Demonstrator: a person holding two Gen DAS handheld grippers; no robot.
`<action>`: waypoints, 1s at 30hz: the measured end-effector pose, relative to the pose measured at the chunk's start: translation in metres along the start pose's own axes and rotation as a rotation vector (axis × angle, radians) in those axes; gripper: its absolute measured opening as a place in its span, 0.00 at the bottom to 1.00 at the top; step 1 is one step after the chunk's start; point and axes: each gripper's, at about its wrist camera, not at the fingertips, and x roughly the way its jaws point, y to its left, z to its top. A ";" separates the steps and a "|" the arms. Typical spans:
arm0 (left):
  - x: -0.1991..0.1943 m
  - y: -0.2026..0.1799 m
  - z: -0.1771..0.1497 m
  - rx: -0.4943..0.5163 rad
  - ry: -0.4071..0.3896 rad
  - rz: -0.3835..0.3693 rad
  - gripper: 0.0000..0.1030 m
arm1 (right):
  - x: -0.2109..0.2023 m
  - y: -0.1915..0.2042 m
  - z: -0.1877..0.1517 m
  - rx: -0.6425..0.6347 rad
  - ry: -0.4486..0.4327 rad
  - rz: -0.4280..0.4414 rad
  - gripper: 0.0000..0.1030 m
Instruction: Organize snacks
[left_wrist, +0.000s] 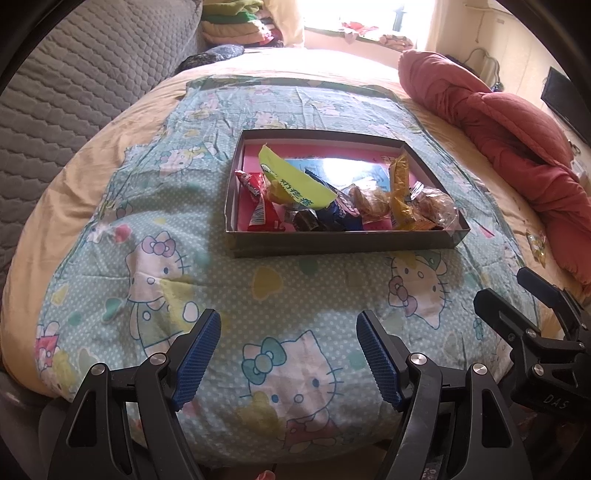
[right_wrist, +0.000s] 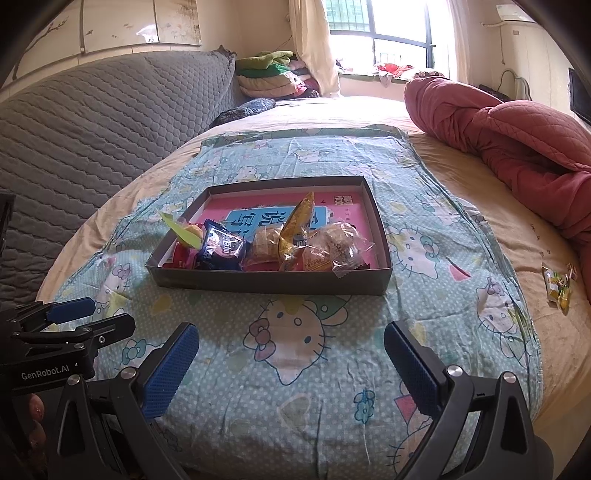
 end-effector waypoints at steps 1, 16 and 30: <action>0.000 0.000 0.000 0.002 0.000 -0.002 0.75 | 0.000 0.000 0.000 -0.001 0.001 0.000 0.98; 0.001 -0.001 0.000 0.000 0.001 -0.005 0.75 | 0.001 -0.001 0.000 -0.003 -0.001 -0.005 0.98; 0.001 -0.002 -0.001 0.002 0.000 -0.004 0.75 | 0.002 0.000 -0.001 -0.004 0.001 -0.006 0.98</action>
